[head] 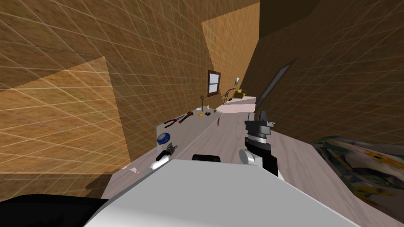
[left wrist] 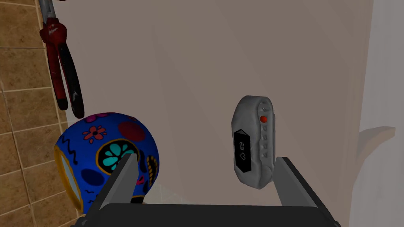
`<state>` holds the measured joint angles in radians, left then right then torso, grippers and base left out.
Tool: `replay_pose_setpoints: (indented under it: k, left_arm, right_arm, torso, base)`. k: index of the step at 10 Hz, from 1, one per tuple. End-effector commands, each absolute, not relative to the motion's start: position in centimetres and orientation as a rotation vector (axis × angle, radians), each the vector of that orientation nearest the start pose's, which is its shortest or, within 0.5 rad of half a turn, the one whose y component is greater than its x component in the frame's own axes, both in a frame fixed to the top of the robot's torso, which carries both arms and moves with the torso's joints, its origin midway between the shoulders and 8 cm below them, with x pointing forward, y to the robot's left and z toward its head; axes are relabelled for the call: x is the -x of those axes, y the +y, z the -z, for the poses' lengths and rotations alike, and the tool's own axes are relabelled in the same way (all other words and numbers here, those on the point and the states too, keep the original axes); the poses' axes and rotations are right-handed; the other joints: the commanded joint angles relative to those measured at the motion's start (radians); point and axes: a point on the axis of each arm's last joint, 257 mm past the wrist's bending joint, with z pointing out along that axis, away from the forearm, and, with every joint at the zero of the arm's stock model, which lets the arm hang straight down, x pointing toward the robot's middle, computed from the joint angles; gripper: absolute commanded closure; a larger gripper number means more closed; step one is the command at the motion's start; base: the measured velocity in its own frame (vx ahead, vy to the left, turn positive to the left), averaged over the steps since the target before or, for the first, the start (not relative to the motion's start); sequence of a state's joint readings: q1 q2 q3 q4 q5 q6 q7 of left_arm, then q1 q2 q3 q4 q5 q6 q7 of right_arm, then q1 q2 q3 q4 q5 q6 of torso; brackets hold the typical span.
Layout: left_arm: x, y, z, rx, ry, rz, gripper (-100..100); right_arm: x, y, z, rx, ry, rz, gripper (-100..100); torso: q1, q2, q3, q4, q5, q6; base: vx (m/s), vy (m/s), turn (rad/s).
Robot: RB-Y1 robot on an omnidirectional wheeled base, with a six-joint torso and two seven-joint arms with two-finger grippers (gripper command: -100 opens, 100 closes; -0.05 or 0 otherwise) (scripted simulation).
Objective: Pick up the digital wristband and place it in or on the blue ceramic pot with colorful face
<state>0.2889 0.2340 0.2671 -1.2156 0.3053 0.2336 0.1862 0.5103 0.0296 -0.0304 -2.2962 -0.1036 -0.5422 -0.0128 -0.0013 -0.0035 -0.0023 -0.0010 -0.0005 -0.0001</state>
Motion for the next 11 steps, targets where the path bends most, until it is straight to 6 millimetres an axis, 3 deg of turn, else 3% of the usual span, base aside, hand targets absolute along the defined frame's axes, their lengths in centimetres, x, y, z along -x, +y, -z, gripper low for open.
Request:
replay_pose_setpoints:
  k: [1, 7, 9, 10, 11]
  left_arm:
    - [-27.4, 49.3, 53.2, 2.219, 1.074, 0.533, -100]
    - [-22.9, 52.3, 56.2, 2.369, 1.014, 0.389, -100]
    - [-22.9, 52.2, 56.1, 2.367, 1.015, 0.39, -100]
    - [-22.8, 52.2, 56.1, 2.37, 1.014, 0.388, 0]
    - [-23.2, 51.9, 56.5, 2.368, 1.017, 0.389, -100]
  right_arm:
    - [-32.7, -30.5, -3.6, -0.701, 0.48, -1.351, 0]
    - [-32.7, -30.5, -3.6, -0.701, 0.48, -1.351, 0]
    - [-32.7, -30.5, -3.6, -0.701, 0.48, -1.351, 0]
    - [-32.7, -30.5, -3.6, -0.701, 0.48, -1.351, 0]
    - [-32.7, -30.5, -3.6, -0.701, 0.48, -1.351, 0]
  torso:
    - [0.0, 0.0, 0.0, 0.0, 0.0, 0.0]
    - [0.0, 0.0, 0.0, 0.0, 0.0, 0.0]
    - [0.001, 0.001, 0.001, 0.0, 0.0, 0.0]
    - [0.002, 0.002, 0.001, 0.001, 0.0, 0.0]
    - [0.002, 0.003, 0.002, 0.001, 0.0, 0.0]
  base:
    - [0.066, -0.043, 0.027]
    - [0.067, -0.035, 0.021]
    - [0.031, -0.013, 0.009]
    - [0.0, 0.0, 0.0]
    - [0.005, 0.017, 0.027]
